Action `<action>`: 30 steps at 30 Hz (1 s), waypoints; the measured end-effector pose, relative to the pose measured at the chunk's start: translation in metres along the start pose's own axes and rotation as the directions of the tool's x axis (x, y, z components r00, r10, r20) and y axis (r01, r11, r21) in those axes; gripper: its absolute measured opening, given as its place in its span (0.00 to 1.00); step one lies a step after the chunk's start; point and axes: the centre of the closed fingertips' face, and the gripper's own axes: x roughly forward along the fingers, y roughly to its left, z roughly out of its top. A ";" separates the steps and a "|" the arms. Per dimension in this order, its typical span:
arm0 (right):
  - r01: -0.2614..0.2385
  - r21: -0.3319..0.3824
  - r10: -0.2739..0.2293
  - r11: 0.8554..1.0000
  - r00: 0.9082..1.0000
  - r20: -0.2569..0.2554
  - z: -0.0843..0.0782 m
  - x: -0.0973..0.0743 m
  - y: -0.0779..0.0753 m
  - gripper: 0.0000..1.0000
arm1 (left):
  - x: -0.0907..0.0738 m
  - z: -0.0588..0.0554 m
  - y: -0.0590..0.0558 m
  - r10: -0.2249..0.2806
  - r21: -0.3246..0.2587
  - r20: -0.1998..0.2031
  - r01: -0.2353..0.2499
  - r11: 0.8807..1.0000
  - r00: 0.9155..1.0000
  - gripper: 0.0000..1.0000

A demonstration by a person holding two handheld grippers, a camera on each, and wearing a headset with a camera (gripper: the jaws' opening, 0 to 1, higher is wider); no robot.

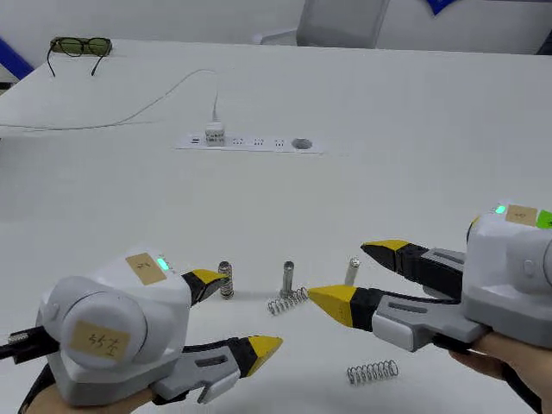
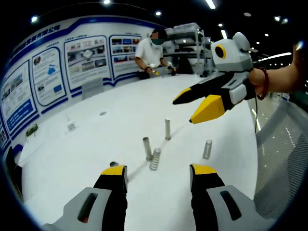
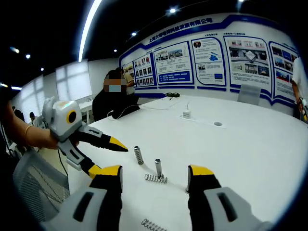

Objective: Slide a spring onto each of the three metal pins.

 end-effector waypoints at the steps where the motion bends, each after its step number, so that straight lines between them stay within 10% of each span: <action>1: 0.000 -0.002 0.000 1.000 1.000 -0.001 -0.002 -0.001 0.000 0.56 | 0.002 -0.001 0.000 -0.004 -0.002 -0.004 0.004 1.000 1.000 0.53; 30: -0.004 0.030 0.005 1.000 1.000 -0.013 -0.031 -0.034 -0.006 0.79 | 0.053 -0.023 0.006 -0.029 0.052 -0.117 0.036 0.998 0.993 0.34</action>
